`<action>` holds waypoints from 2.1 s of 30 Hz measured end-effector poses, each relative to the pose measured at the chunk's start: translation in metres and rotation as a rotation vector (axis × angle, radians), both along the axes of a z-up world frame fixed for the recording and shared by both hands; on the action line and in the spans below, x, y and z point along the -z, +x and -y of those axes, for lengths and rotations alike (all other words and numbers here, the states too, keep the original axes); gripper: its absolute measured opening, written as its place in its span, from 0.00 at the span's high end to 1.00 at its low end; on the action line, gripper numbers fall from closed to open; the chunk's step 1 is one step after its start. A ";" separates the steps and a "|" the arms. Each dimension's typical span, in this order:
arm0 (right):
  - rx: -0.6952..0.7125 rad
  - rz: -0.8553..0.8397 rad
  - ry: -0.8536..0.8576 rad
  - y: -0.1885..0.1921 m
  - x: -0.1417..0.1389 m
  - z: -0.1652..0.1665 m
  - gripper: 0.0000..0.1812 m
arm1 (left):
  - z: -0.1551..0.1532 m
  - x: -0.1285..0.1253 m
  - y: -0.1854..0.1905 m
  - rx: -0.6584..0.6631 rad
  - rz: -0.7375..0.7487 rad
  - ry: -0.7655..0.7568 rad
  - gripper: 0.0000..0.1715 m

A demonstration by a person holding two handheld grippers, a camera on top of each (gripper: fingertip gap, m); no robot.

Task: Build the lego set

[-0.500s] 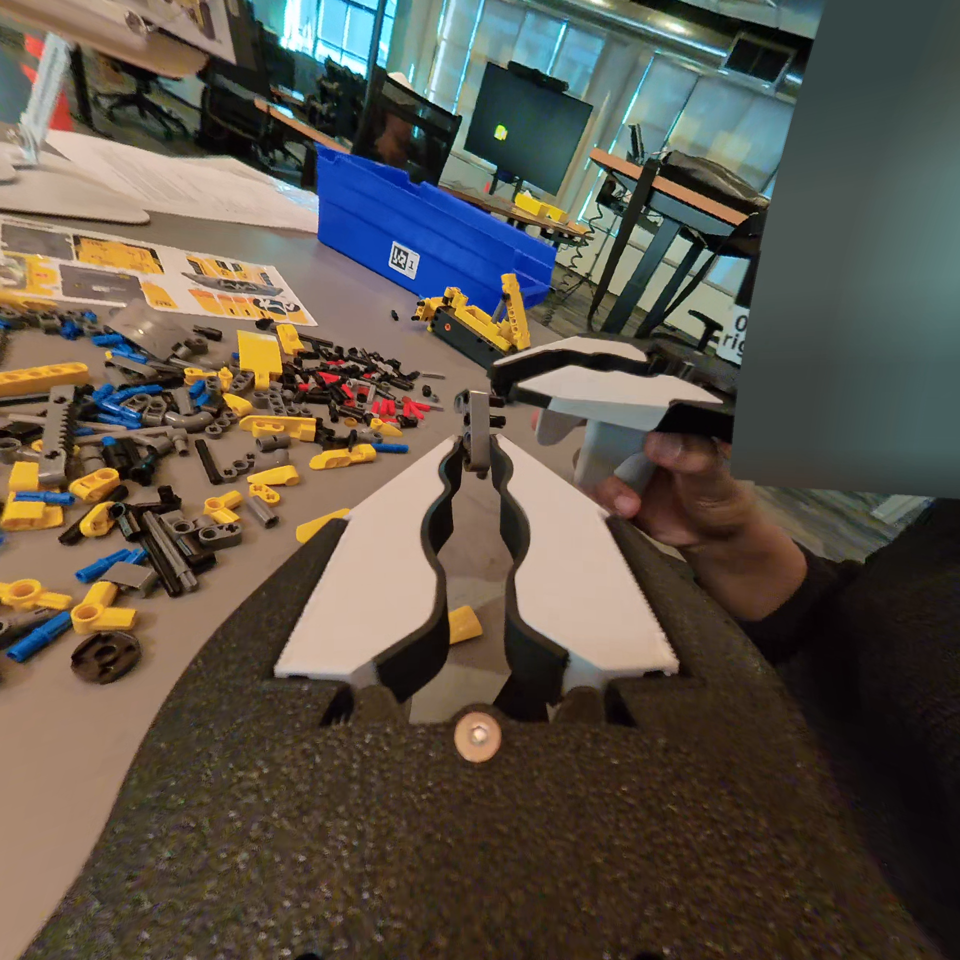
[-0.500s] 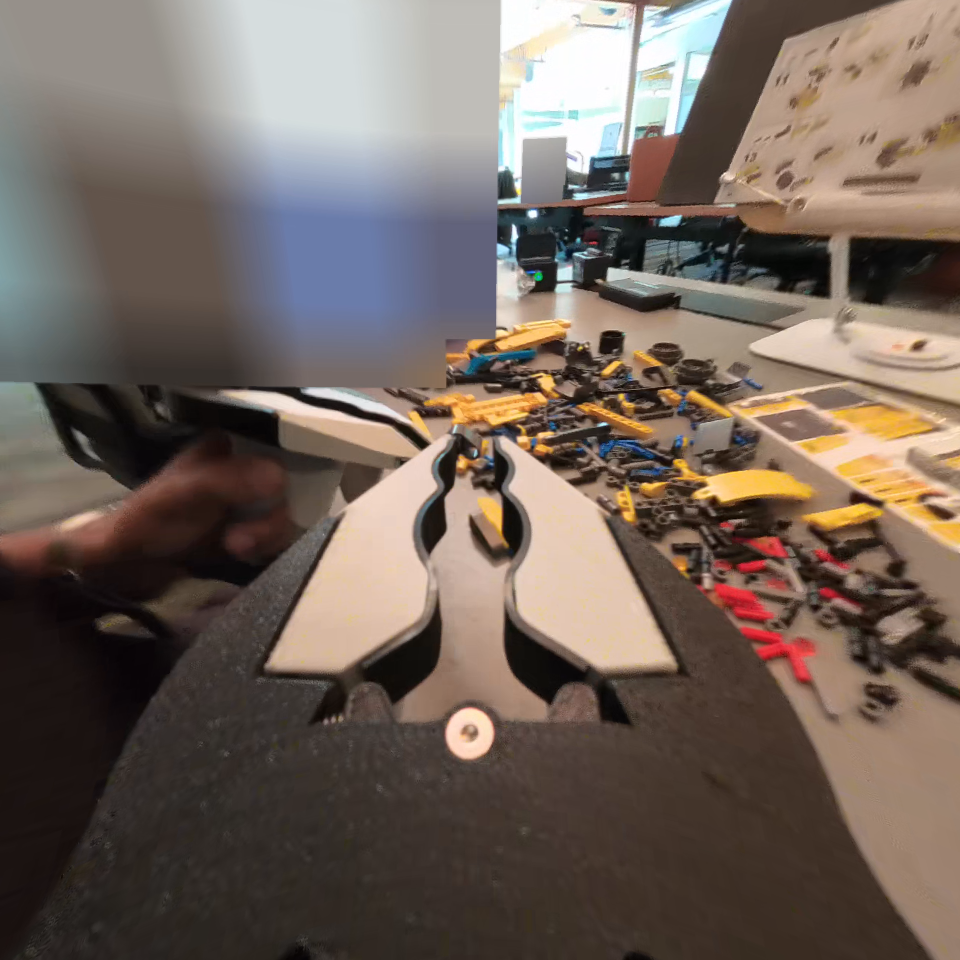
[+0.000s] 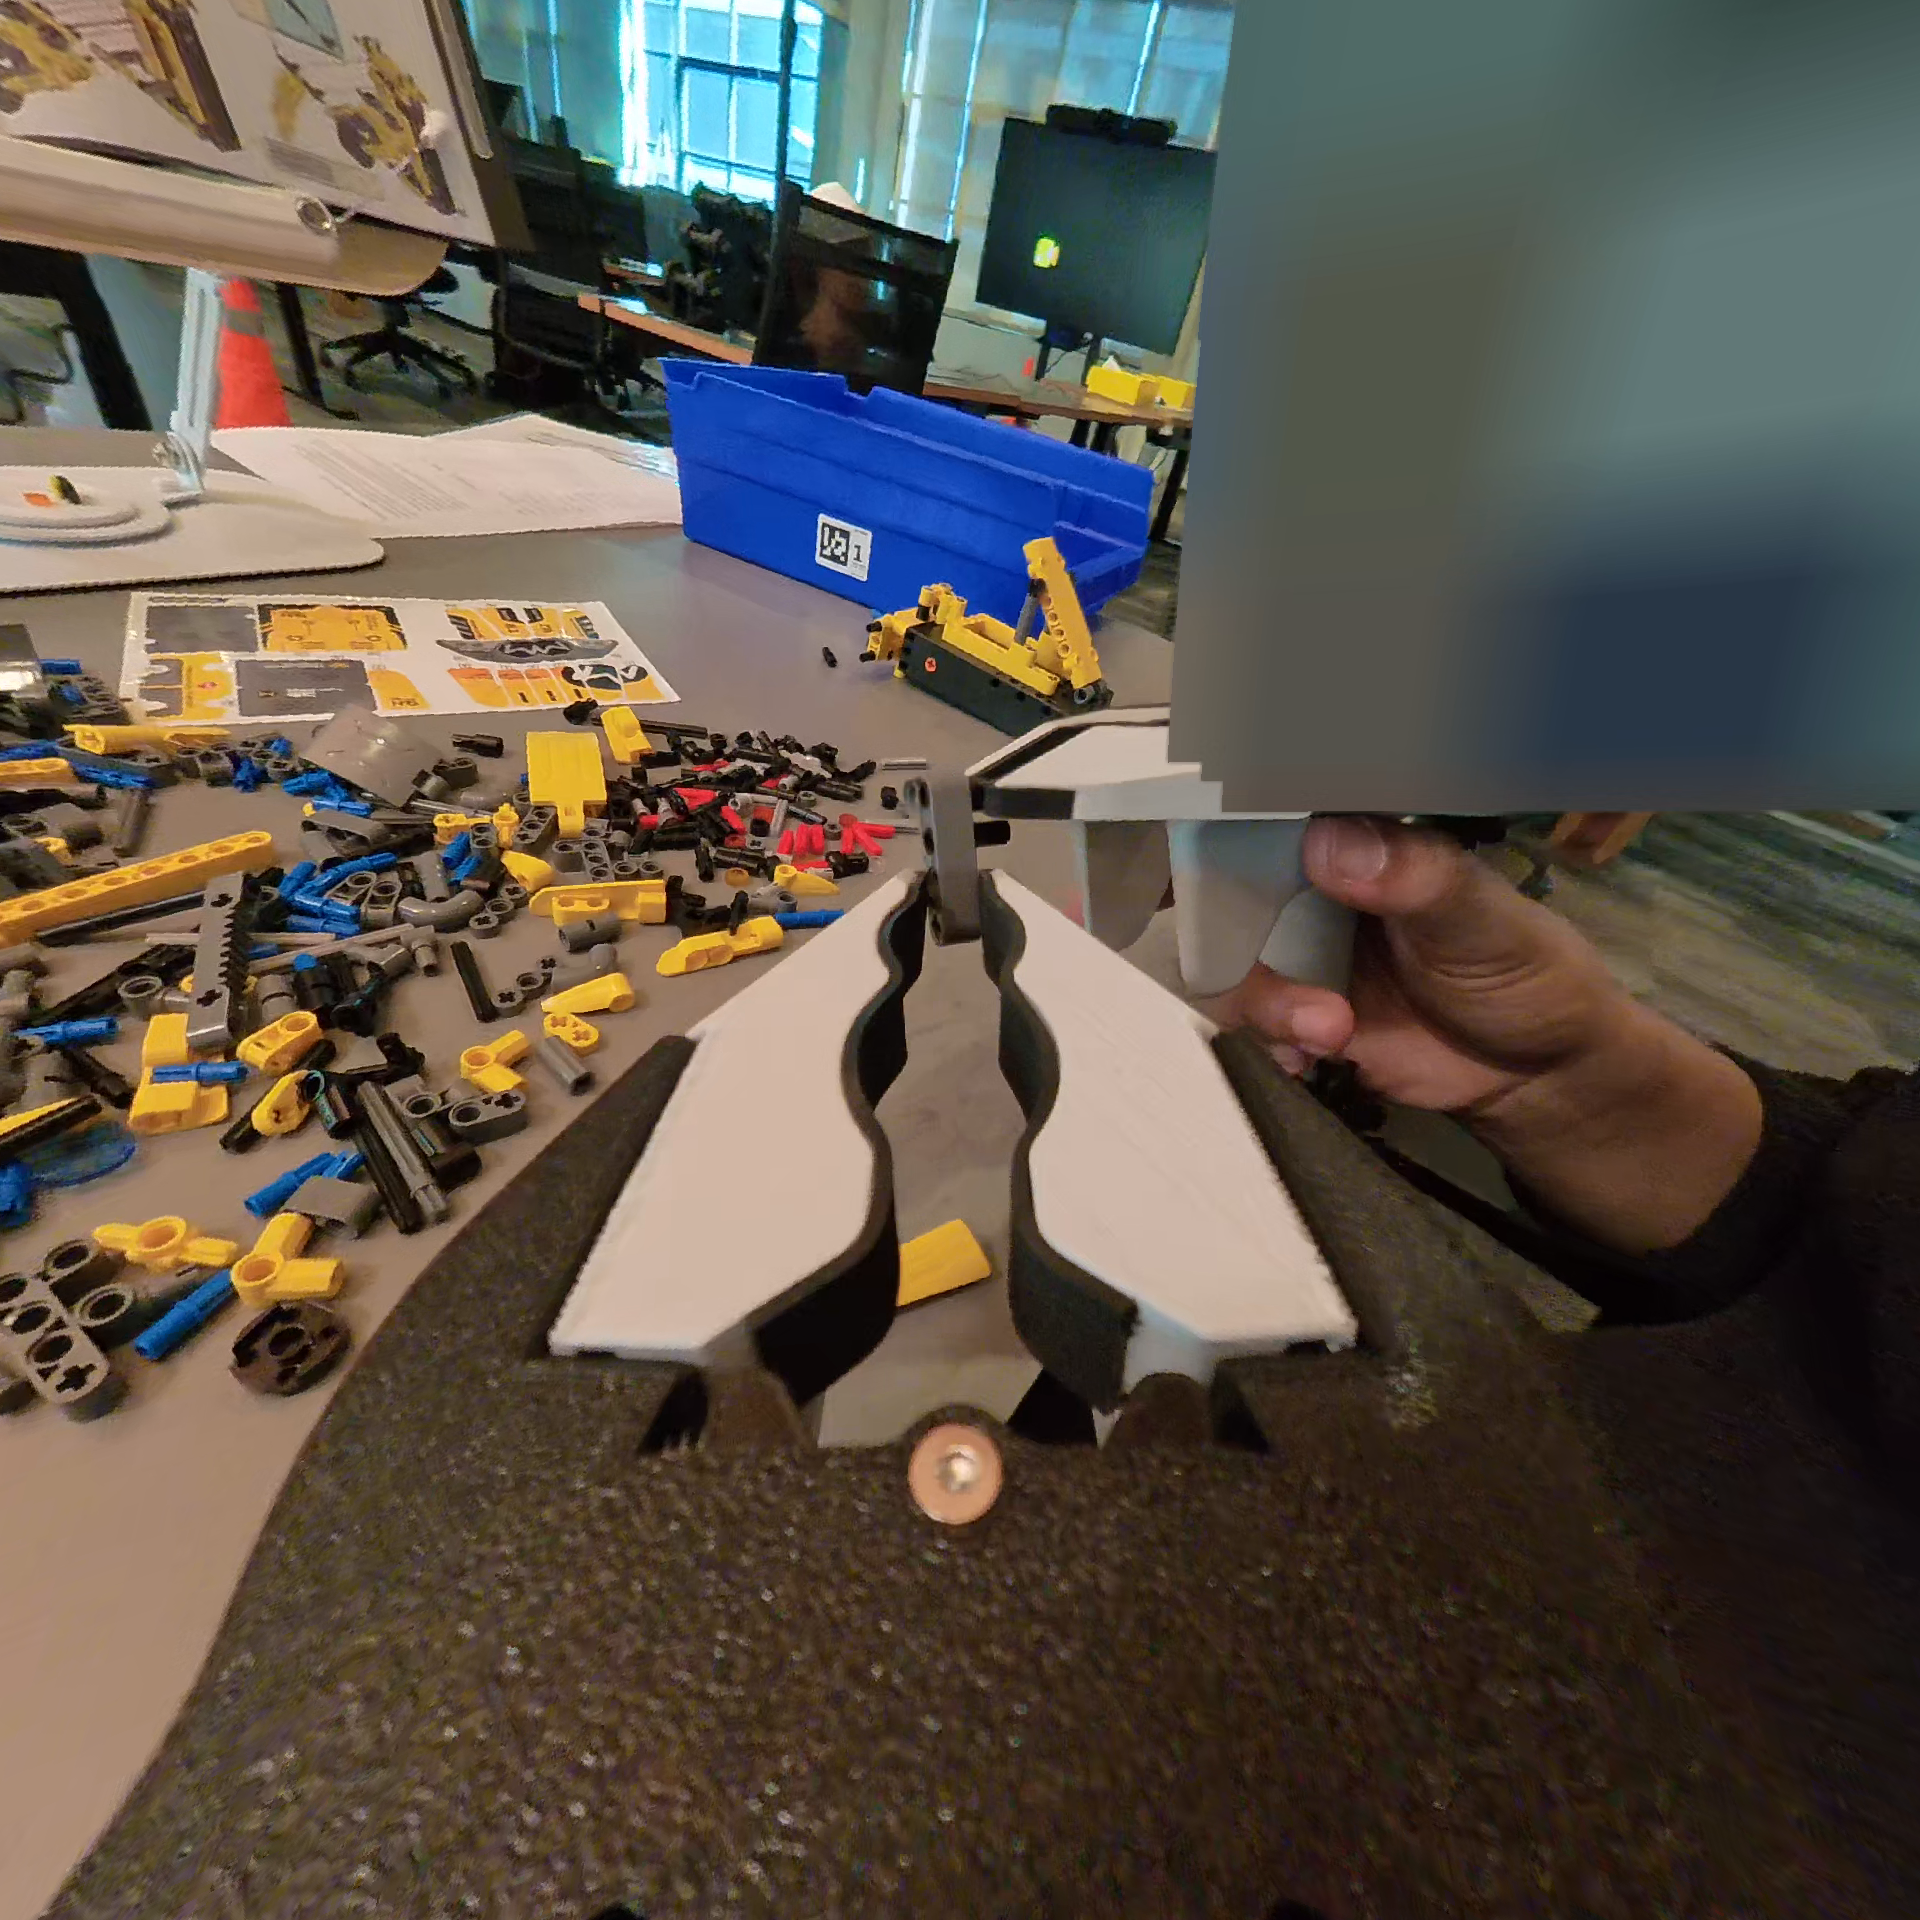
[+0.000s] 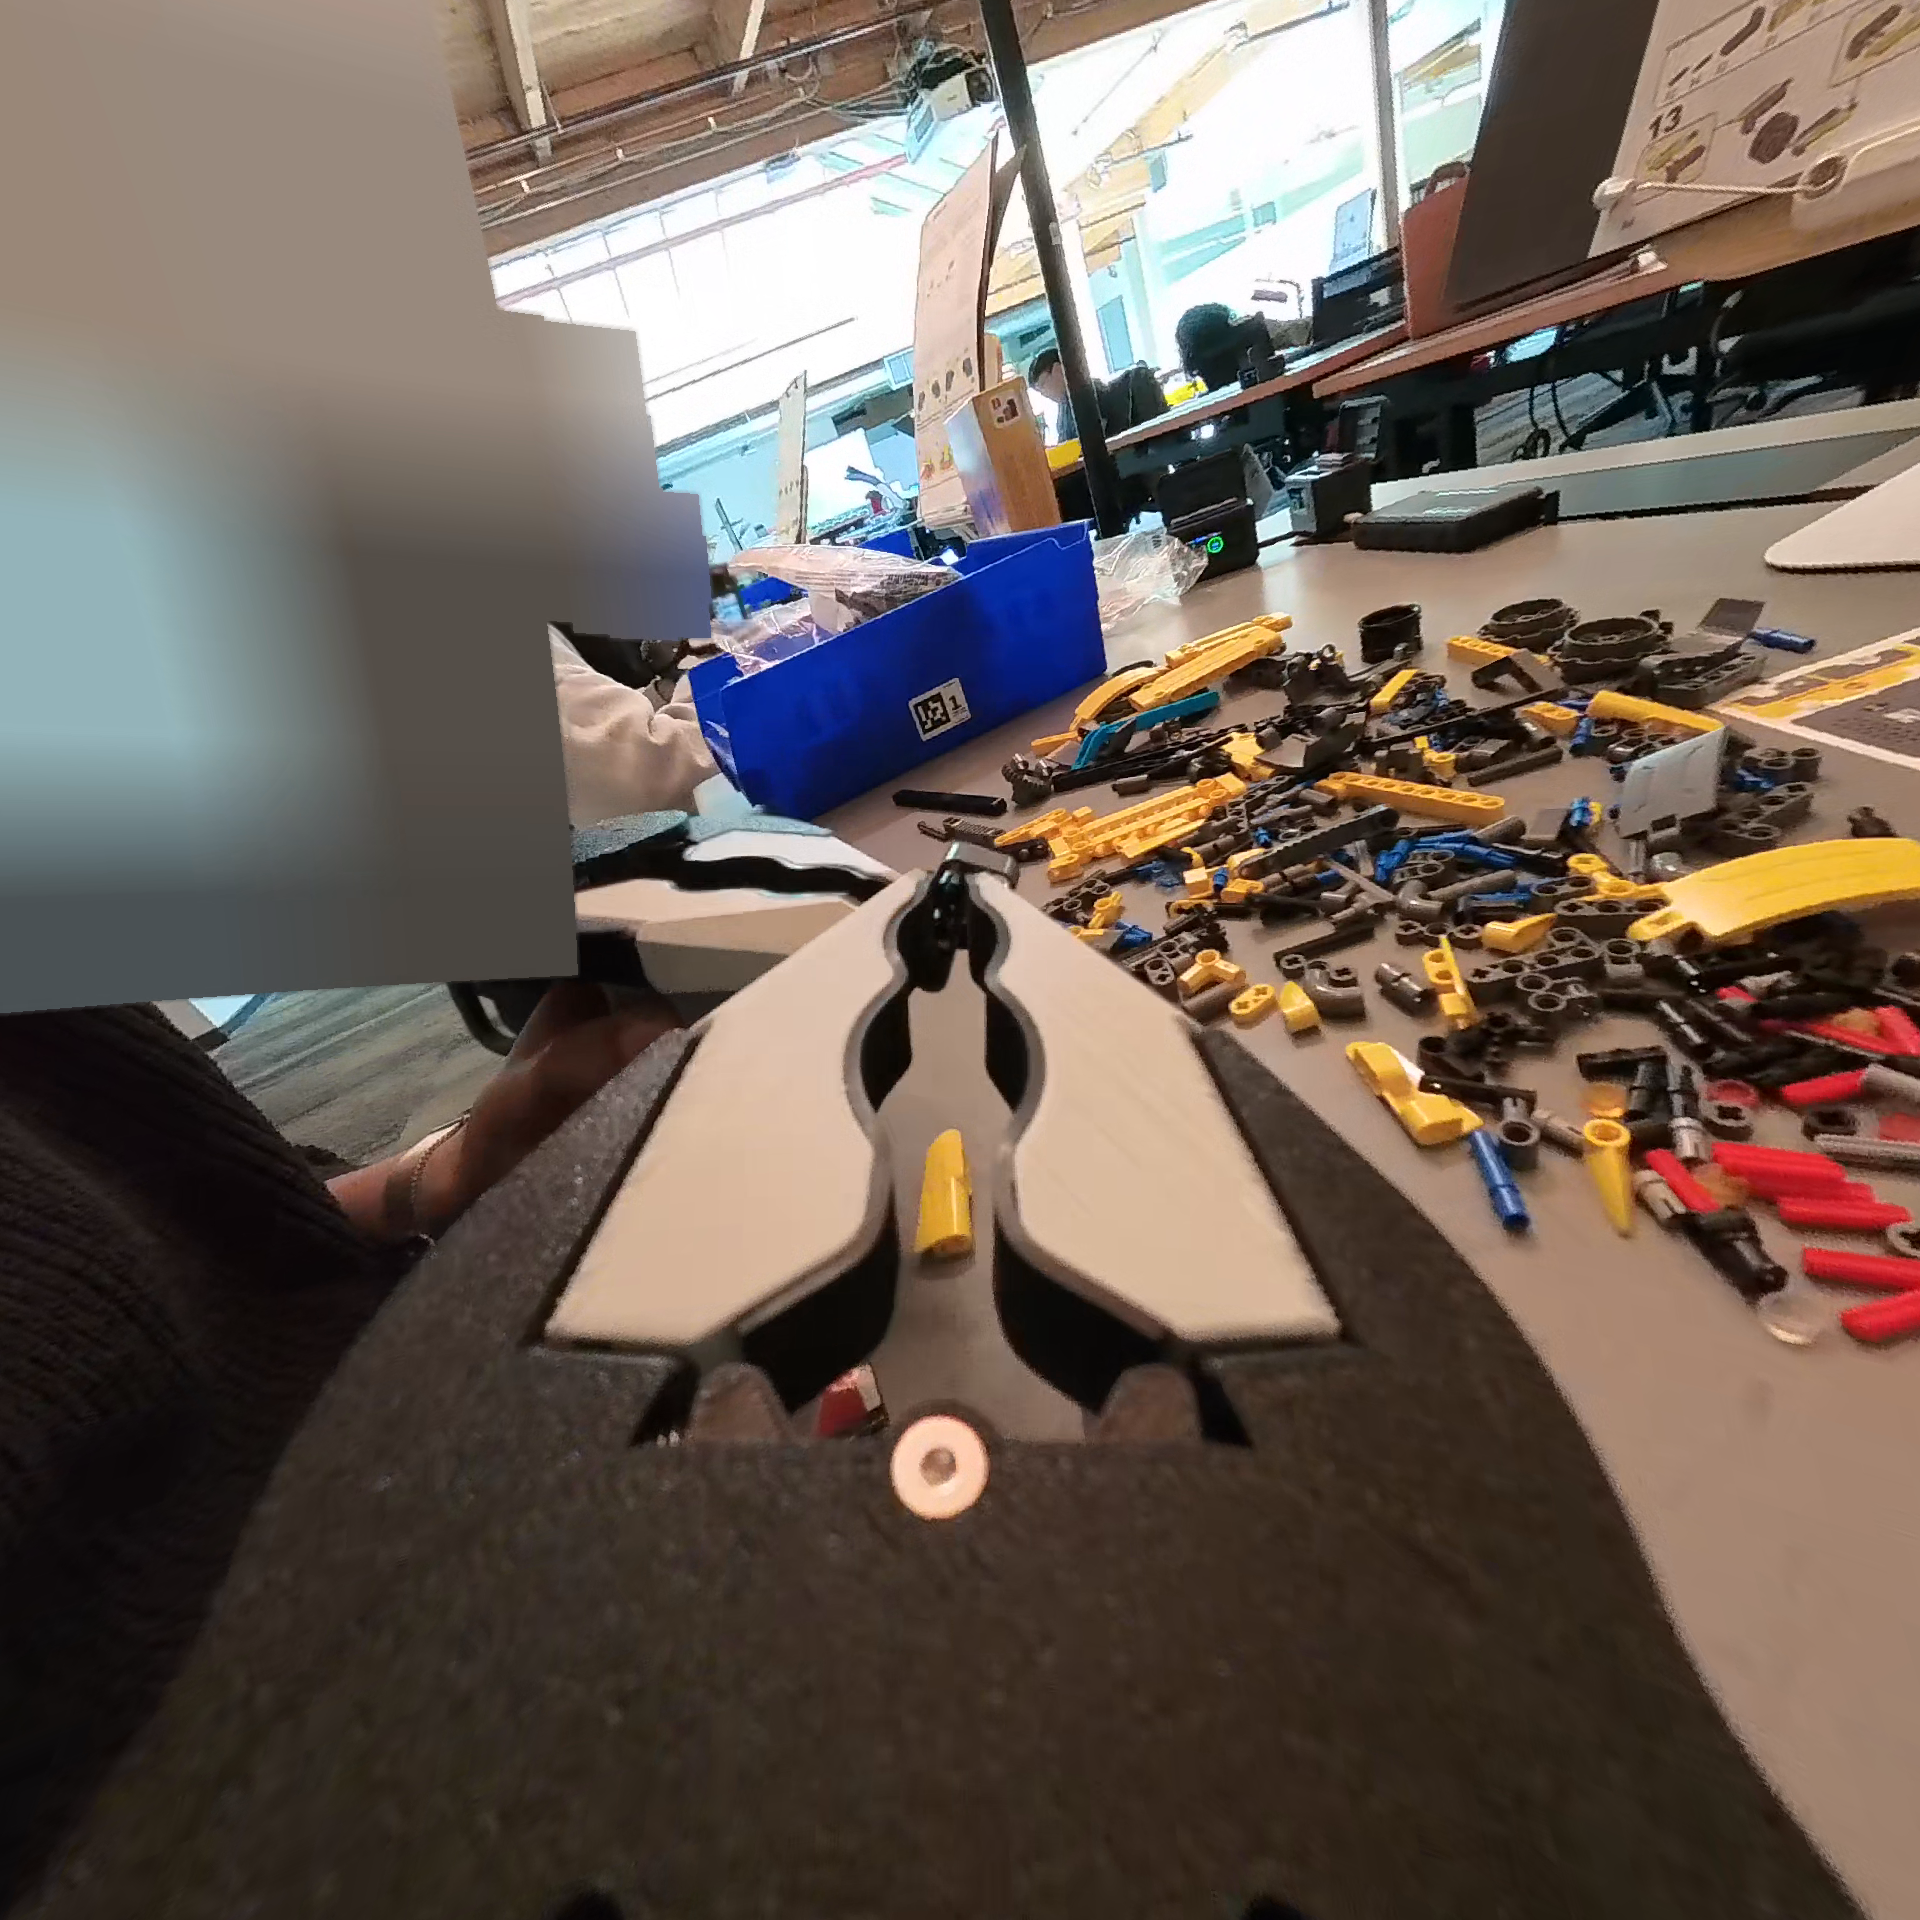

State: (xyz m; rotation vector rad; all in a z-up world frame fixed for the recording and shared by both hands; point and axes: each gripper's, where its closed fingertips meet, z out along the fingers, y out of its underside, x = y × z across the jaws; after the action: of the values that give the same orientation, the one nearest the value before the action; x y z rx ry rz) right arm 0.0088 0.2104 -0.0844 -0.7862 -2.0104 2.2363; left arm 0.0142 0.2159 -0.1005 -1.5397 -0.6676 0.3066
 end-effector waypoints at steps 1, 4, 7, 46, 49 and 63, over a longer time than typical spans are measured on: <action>-0.004 0.000 -0.001 0.001 0.000 0.000 0.98 | 0.000 0.000 0.000 -0.006 -0.015 -0.016 0.94; -0.016 0.000 -0.015 0.003 -0.002 -0.001 0.98 | -0.001 -0.002 0.003 -0.015 -0.064 -0.049 0.94; -0.045 0.017 -0.036 0.005 -0.004 -0.003 0.99 | -0.004 -0.006 0.008 0.044 -0.044 0.011 0.93; -0.300 0.013 -0.115 0.034 -0.014 -0.001 0.99 | -0.014 -0.024 0.037 0.468 0.303 0.421 0.97; -0.282 -0.010 -0.123 0.035 -0.018 -0.001 0.99 | -0.013 -0.028 0.037 0.464 0.284 0.451 0.97; -0.269 0.076 -0.157 0.032 -0.020 -0.006 1.00 | -0.014 -0.033 0.031 0.392 0.329 0.620 0.97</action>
State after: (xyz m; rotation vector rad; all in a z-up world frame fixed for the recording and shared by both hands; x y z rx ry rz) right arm 0.0404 0.2161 -0.0644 -0.6541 -2.1076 2.5739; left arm 0.0447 0.2298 -0.0677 -1.0879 -0.6203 -0.4277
